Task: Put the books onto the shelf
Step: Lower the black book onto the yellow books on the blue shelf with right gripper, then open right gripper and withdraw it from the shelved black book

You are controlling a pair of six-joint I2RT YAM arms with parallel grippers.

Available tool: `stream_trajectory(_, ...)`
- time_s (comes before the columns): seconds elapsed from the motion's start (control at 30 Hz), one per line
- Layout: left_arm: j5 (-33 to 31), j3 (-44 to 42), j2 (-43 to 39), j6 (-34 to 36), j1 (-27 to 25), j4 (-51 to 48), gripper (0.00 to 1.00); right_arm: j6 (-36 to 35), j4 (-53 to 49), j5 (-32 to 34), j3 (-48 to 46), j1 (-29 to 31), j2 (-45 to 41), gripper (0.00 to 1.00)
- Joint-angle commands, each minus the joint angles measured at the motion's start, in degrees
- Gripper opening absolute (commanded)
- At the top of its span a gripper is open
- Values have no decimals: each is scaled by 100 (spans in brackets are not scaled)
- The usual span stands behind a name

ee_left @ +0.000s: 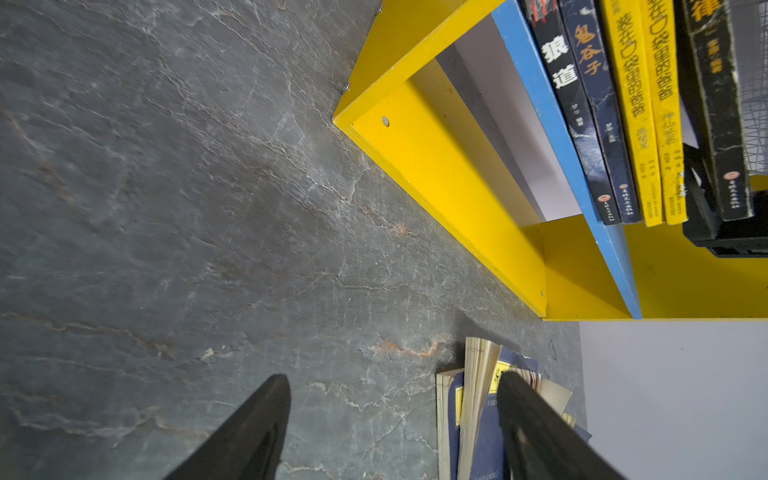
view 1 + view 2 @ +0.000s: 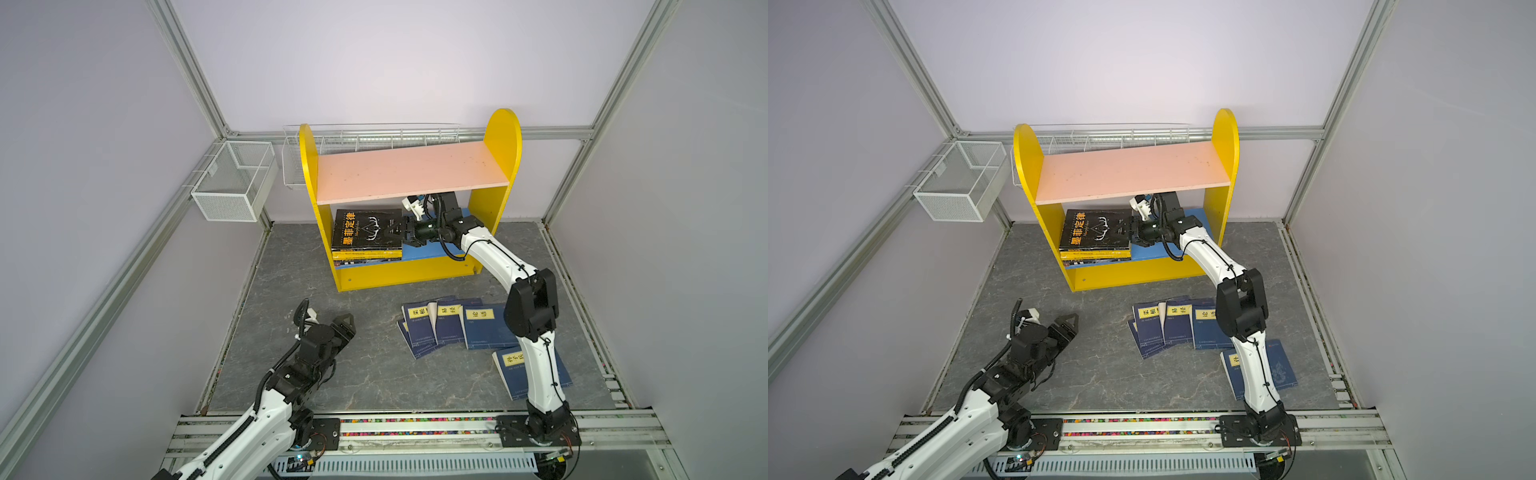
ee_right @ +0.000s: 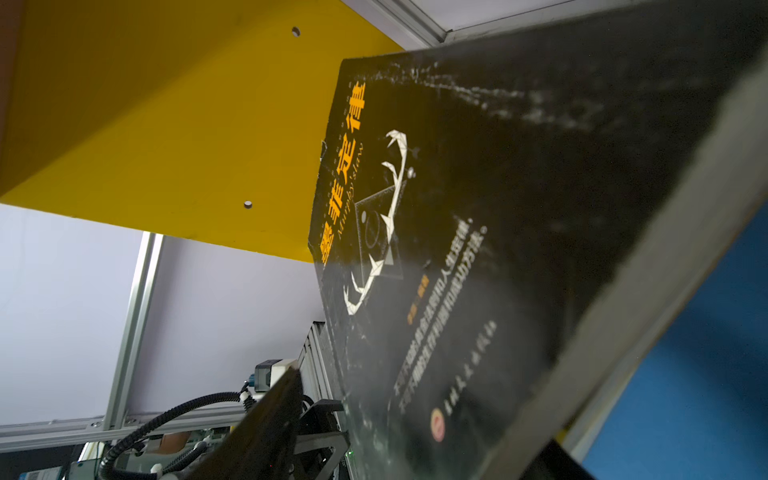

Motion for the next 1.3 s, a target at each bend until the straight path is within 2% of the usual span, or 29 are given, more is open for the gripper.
stream_trajectory(0.0,1,6,-82,-61,-12,-39,79,-669,-518,931,329,-39,-430,72)
stream_trajectory(0.23,-1,41,-107,-52,-12,-84,79,-1061,-914,1389,290,-55,-626,73)
stream_trajectory(0.67,12,52,-100,-52,-12,-92,78,-1360,-358,1788,-856,-80,-1725,72)
stream_trajectory(0.83,17,50,-83,-61,-12,-75,78,-1438,-386,1621,-1063,-63,-1799,70)
stream_trajectory(1.0,13,50,-74,-61,-17,-73,78,-1488,-406,1526,-1172,-44,-1782,62)
stream_trajectory(1.27,20,42,-68,-61,-12,-66,78,-1981,-661,1611,-1284,174,-1860,63)
